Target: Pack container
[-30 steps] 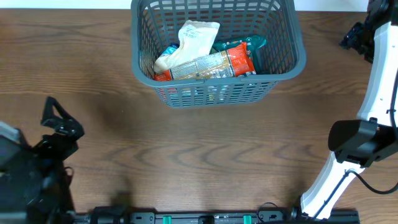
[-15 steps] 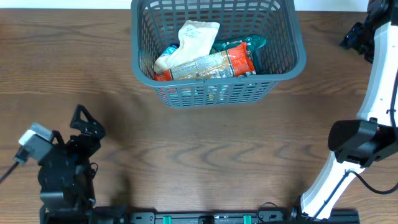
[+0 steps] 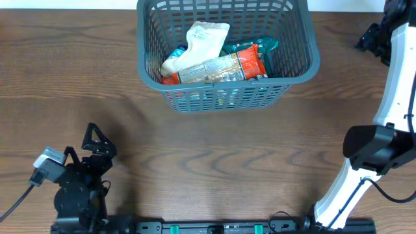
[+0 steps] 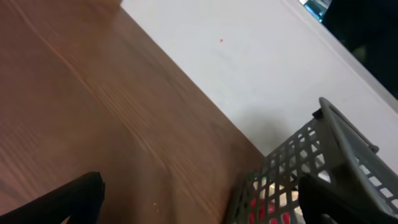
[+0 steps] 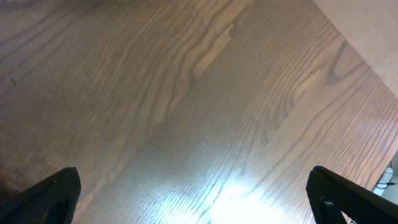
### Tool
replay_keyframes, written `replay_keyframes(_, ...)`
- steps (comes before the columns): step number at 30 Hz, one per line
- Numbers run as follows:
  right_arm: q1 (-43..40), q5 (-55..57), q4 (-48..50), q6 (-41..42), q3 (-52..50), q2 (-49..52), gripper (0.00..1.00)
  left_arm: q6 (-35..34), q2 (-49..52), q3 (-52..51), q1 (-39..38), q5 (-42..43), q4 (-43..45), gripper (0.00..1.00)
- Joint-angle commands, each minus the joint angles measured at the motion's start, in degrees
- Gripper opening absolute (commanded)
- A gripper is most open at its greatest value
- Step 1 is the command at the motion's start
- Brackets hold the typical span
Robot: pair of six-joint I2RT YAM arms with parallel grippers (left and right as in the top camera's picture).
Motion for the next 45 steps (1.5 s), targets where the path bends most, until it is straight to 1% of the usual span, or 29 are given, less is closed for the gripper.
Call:
replay_keyframes(1,0.17,0.79,-0.02,0.68,-0.13,-0.61,0.99,-0.74,-1.55,-3.1,0.24,1.2,2.4,0.98)
replay_keyframes(8,0.17,0.81,-0.02,0.68,-0.13,-0.61,0.99,-2.08,-3.74,-9.6,0.13,2.21,7.96,0.99)
replay_keyframes(14,0.17,0.81,-0.02,0.68,-0.13,-0.61,0.99,-2.23,-7.41,-11.82,-0.74,2.56,8.04,0.98)
replay_keyframes(23,0.17,0.81,-0.02,0.68,-0.13,-0.61,0.99,-2.25,-9.92,-13.62,-0.74,2.58,8.09,0.98)
replay_keyframes(30,0.17,0.81,-0.02,0.68,-0.13,-0.61,0.99,-3.1,-9.9,-15.15,-0.74,2.6,8.13,0.98)
replay_keyframes(37,0.17,0.81,-0.02,0.68,-0.13,-0.61,0.99,-4.0,-9.9,-18.36,-0.74,3.91,11.26,0.98)
replay_keyframes(45,0.17,0.81,-0.02,0.68,-0.13,-0.61,0.99,-3.98,-9.9,-19.61,-0.76,4.09,11.58,0.99)
